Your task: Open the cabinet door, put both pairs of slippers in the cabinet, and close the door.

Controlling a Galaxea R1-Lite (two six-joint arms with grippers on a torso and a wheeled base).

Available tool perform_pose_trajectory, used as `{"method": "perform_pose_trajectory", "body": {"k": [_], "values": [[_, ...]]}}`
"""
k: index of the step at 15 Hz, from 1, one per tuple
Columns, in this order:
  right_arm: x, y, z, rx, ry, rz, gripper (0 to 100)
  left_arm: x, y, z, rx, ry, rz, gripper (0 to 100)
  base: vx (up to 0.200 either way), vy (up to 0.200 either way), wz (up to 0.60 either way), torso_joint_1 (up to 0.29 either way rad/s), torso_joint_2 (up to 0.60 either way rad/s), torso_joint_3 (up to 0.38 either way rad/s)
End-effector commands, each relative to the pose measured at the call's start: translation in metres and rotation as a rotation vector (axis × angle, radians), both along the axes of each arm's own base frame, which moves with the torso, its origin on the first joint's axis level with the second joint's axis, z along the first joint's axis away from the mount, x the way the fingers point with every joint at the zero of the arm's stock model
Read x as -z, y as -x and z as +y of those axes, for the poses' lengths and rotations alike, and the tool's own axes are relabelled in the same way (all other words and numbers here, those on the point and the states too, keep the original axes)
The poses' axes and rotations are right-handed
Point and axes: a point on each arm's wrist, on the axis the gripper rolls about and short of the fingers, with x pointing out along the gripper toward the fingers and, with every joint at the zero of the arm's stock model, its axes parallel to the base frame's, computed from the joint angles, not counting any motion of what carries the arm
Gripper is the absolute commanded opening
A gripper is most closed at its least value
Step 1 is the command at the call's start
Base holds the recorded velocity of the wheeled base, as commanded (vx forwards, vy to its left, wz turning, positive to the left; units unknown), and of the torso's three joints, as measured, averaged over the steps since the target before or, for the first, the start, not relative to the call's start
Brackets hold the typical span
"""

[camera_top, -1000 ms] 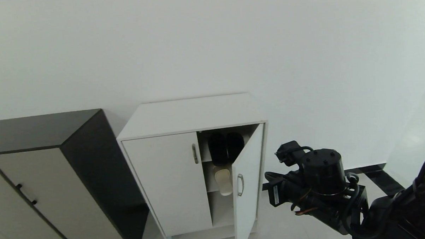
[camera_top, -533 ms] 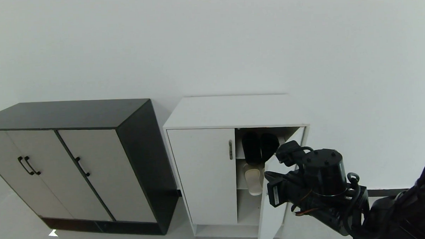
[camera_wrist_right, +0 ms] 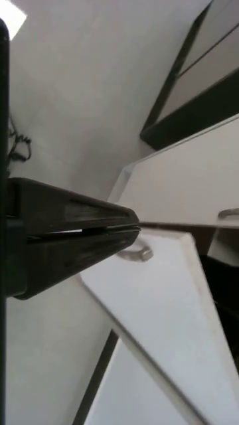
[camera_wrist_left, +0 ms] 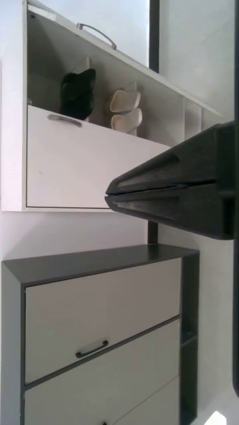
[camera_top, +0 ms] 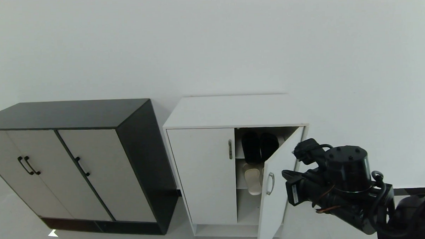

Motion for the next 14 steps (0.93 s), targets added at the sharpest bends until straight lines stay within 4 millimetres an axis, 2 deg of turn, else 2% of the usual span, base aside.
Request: {"method": "perform_pose_trajectory", "body": {"k": [1, 6, 11, 14], "values": [[-0.005, 0.006, -0.015, 0.020, 0.007, -0.005, 0, 0.000, 0.000, 0.000, -0.001, 0.000, 0.000, 0, 0.000, 0.000, 0.00, 0.000, 0.00, 0.000], [-0.001, 0.009, -0.016, 0.011, 0.016, 0.008, 0, 0.000, 0.000, 0.000, -0.001, 0.000, 0.000, 0, 0.200, 0.000, 0.00, -0.005, 0.00, 0.004], [0.009, 0.018, -0.016, -0.041, 0.086, 0.030, 0, 0.000, 0.000, 0.000, -0.001, 0.000, 0.000, 0, 0.000, 0.000, 0.00, 0.000, 0.00, 0.000], [0.020, 0.013, -0.012, -0.042, 0.092, 0.062, 0, 0.000, 0.000, 0.000, -0.001, 0.000, 0.000, 0, 0.000, 0.000, 0.00, 0.000, 0.00, 0.000]]}}
